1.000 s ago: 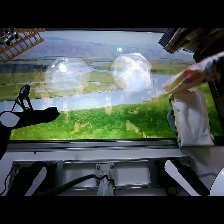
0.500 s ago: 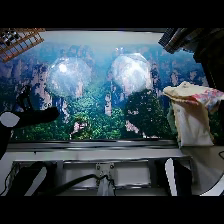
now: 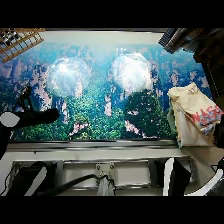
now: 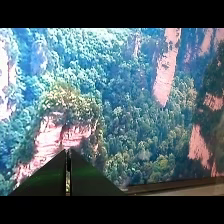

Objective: Fold the clothes and pants, and hang the long-sleeved shirts on hangers.

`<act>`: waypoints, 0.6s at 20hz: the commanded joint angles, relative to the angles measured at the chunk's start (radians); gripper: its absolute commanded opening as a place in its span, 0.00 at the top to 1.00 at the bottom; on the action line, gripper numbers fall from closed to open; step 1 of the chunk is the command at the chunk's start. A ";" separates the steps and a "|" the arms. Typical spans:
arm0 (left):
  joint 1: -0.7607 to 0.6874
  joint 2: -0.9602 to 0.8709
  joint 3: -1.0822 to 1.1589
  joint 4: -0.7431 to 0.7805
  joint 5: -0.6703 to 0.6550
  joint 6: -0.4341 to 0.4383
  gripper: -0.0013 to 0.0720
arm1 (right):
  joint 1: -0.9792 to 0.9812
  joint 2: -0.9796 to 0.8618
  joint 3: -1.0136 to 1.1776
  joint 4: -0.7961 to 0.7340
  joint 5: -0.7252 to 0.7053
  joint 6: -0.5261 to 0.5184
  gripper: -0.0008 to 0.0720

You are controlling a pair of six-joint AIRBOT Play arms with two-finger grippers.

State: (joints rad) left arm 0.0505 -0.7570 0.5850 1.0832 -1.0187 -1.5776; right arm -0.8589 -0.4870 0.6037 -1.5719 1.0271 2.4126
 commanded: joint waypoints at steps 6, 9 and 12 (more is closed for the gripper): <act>-0.001 0.001 0.000 0.000 -0.002 0.000 0.97 | -0.017 0.003 -0.042 -0.036 0.200 -0.161 0.96; -0.001 0.001 0.000 0.000 -0.002 0.000 0.97 | -0.017 -0.009 -0.041 -0.031 0.298 -0.246 0.62; -0.001 0.003 0.001 -0.013 -0.023 0.003 0.97 | -0.017 -0.009 0.017 -0.029 0.329 -0.285 0.49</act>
State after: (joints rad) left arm 0.0505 -0.7563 0.5850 1.0798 -1.0256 -1.5772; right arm -0.8753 -0.4934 0.5827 -1.6051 1.3014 2.1887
